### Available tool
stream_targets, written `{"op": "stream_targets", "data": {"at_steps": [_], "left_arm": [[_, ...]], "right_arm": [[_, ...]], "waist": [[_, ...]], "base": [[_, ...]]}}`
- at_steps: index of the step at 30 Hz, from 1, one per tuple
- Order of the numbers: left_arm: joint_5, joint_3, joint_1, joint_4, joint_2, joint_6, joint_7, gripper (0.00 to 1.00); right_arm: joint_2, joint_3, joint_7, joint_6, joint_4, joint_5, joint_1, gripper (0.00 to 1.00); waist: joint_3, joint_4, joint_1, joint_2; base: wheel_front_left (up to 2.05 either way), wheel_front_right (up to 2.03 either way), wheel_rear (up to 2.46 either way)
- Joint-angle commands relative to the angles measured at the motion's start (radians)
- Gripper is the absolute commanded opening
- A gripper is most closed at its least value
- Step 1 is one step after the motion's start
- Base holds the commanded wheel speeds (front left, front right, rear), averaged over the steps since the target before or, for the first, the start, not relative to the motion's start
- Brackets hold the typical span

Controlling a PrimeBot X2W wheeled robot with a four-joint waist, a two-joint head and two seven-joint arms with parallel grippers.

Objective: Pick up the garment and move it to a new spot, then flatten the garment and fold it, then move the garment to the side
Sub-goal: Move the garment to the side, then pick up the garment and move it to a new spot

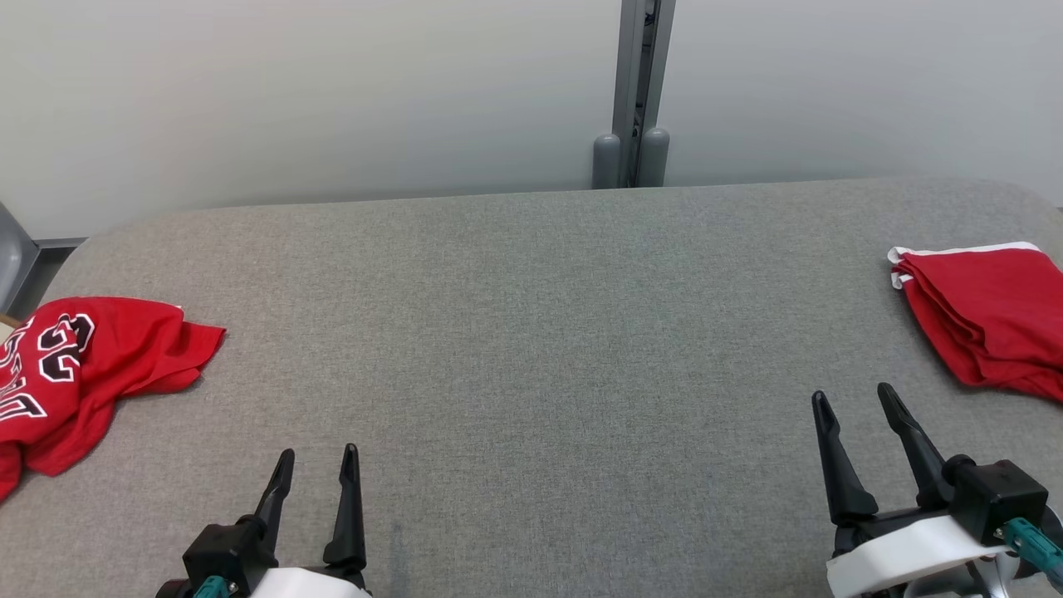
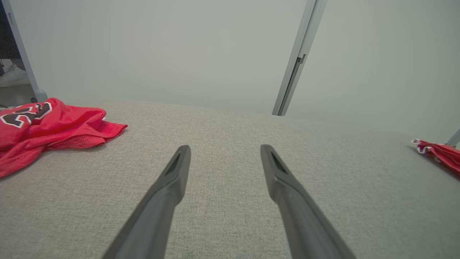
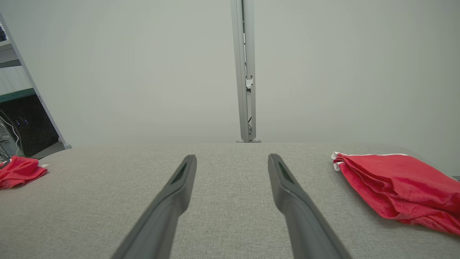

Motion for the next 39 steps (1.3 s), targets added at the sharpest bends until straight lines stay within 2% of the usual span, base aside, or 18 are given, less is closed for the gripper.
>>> {"op": "stream_targets", "data": {"at_steps": [1,19,24,28,38,39], "left_arm": [[0.007,0.003,0.006,-0.003,0.004,0.004,-0.005,1.0],[0.01,0.009,0.004,-0.004,0.001,0.004,-0.005,1.0],[0.012,0.004,-0.005,0.0,0.001,0.0,-0.005,1.0],[0.012,0.008,-0.019,-0.005,0.001,0.005,-0.005,1.0],[0.018,0.007,-0.026,-0.026,0.001,0.002,-0.005,1.0],[0.018,0.007,-0.026,-0.026,0.001,0.002,-0.005,1.0]], "right_arm": [[-0.004,-0.004,0.004,0.0,-0.007,0.004,0.008,1.0],[-0.004,-0.016,0.017,0.0,0.001,0.015,0.017,1.0],[-0.004,-0.016,0.017,0.0,-0.003,0.012,0.02,1.0],[-0.004,-0.017,0.022,0.0,-0.015,0.003,0.022,1.0],[-0.004,-0.011,0.036,0.0,-0.051,-0.003,0.033,1.0],[-0.004,-0.011,0.036,0.0,-0.051,-0.003,0.033,1.0]], "waist": [[0.0,0.0,-0.0001,-0.0001],[0.0,0.007,-0.0001,-0.0001],[-0.002,0.027,-0.0001,-0.0001],[-0.005,0.079,-0.0001,-0.0001],[0.003,0.324,-0.0001,-0.0001],[0.003,0.324,-0.0001,-0.0001]], "base": [[0.0,0.0,0.0],[0.0,0.0,0.0],[0.0,0.0,0.0],[0.0,0.0,0.0],[0.0,0.0,0.0],[0.0,0.0,0.0]]}}
